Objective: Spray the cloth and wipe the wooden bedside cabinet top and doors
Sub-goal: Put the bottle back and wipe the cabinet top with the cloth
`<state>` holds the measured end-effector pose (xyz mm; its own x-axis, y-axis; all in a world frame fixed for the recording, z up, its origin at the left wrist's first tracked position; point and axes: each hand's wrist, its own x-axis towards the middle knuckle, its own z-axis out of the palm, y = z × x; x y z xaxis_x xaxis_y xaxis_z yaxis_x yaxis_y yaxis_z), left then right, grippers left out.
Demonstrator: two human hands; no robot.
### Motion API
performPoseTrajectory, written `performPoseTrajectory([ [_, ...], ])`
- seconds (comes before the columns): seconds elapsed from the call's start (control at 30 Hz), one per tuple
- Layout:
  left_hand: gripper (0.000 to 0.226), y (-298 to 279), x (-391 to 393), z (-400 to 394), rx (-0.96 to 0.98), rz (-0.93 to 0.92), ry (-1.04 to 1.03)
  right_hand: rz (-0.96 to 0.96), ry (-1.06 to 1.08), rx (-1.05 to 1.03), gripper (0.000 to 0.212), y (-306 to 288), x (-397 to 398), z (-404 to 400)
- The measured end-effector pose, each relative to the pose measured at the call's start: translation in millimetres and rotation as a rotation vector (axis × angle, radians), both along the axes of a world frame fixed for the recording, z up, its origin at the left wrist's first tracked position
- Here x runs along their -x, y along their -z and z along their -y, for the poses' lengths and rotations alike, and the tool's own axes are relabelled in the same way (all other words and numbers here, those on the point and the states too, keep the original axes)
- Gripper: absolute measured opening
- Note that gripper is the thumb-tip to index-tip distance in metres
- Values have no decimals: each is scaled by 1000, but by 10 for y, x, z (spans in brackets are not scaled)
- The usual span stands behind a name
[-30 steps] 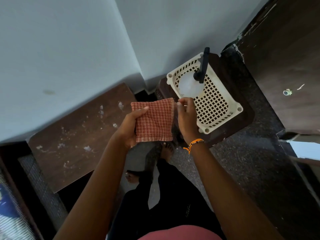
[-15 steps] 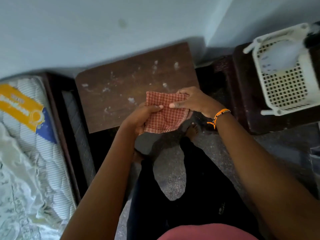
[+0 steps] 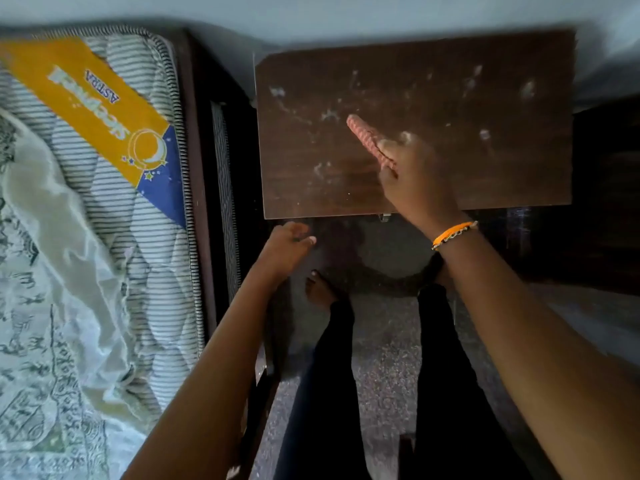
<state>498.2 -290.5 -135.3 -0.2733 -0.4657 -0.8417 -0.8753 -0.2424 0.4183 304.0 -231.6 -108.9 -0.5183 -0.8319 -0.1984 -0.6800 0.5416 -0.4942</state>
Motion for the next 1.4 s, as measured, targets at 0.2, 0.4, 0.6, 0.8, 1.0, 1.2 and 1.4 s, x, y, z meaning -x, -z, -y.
performPoseTrajectory([
  [0.2,72,508,-290,176,43,82,157,76,-228,-164,38,944,-749,245],
  [0.4,84,904,-472,172,215,52,89,-80,-308,-93,49,1437,-887,361],
  [0.6,73,1059,-620,195,261,-117,-44,-234,-445,-275,61,1729,-1055,384],
  [0.8,69,1100,-767,223,287,-193,-83,-242,-469,-201,62,1852,-1442,715],
  [1.0,72,1054,-611,170,404,-80,93,-257,-517,-189,61,1845,-1205,606],
  [1.2,69,1047,-389,164,478,49,167,-289,-247,-308,62,1817,-520,56],
  [1.4,80,1074,-472,142,472,27,255,-208,113,-360,64,1809,-592,-145],
])
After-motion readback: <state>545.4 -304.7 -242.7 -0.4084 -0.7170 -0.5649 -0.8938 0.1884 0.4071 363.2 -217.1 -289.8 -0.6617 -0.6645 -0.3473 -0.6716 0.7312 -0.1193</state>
